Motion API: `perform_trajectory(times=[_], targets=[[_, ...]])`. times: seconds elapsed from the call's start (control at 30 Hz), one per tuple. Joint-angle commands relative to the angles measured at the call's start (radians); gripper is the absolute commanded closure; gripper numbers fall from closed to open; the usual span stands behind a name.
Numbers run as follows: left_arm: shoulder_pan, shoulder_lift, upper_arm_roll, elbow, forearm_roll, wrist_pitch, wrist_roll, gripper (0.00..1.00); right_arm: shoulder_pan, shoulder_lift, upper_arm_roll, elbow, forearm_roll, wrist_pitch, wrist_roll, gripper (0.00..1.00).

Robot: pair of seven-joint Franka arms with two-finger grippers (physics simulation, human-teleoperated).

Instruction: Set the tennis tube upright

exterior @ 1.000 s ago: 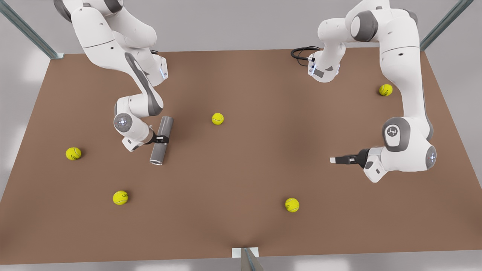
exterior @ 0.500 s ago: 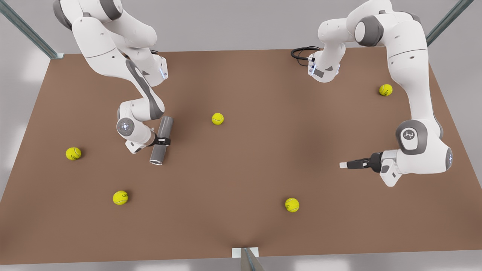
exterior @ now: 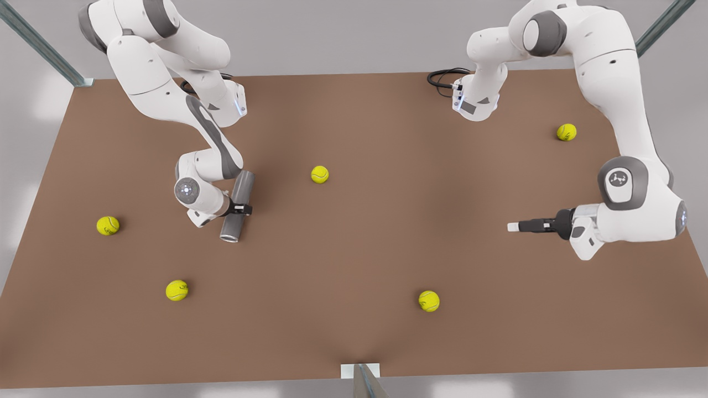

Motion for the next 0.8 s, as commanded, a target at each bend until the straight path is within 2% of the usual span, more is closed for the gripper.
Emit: perform_trajectory(times=[0.0, 0.13, 0.77], targets=[[-0.001, -0.002, 0.002, 0.002, 0.027, 0.0, -0.005, 0.0, -0.001, 0.0, 0.0, 0.0, 0.0, 0.0, 0.0, 0.02], [0.004, 0.002, 0.006, 0.0, 0.028, 0.009, -0.002, 0.0, 0.001, -0.003, 0.0, 0.0, 0.0, 0.0, 0.0, 0.13], [0.006, 0.005, 0.006, 0.0, 0.028, 0.014, 0.006, 0.0, -0.001, -0.003, 0.0, -0.006, -0.005, 0.014, 0.0, 0.2]])
